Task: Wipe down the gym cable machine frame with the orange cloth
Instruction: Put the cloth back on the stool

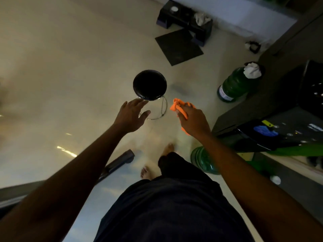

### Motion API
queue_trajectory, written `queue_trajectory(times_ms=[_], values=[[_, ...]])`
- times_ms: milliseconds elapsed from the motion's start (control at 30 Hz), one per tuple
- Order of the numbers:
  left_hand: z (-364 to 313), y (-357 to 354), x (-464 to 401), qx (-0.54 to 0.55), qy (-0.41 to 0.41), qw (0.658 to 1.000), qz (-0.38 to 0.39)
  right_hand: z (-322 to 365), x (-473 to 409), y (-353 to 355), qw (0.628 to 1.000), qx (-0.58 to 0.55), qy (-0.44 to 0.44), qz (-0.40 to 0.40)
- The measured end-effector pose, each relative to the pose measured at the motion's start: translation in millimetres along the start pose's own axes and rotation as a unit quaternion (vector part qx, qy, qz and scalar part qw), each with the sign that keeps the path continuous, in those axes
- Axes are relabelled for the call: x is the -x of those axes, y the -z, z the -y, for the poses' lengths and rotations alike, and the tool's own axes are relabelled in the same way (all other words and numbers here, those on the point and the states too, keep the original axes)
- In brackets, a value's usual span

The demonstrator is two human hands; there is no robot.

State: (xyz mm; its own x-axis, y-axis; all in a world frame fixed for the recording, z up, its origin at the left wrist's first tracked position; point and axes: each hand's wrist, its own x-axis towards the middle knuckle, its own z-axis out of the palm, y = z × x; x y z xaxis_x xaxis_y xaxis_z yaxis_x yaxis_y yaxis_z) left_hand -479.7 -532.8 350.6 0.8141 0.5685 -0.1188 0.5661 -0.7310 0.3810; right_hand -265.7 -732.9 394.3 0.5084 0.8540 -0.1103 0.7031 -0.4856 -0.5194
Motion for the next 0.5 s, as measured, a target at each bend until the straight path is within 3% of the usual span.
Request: queue_trajectory(times_ms=[233, 500], values=[[48, 27, -130, -0.009, 0.042, 0.999, -0.005, -15, -167, 3, 0.999, -0.036, 0.015, 0.018], [58, 82, -271, -0.011, 0.051, 0.999, 0.015, -32, -306, 26, 0.996, -0.076, -0.02, 0.034]])
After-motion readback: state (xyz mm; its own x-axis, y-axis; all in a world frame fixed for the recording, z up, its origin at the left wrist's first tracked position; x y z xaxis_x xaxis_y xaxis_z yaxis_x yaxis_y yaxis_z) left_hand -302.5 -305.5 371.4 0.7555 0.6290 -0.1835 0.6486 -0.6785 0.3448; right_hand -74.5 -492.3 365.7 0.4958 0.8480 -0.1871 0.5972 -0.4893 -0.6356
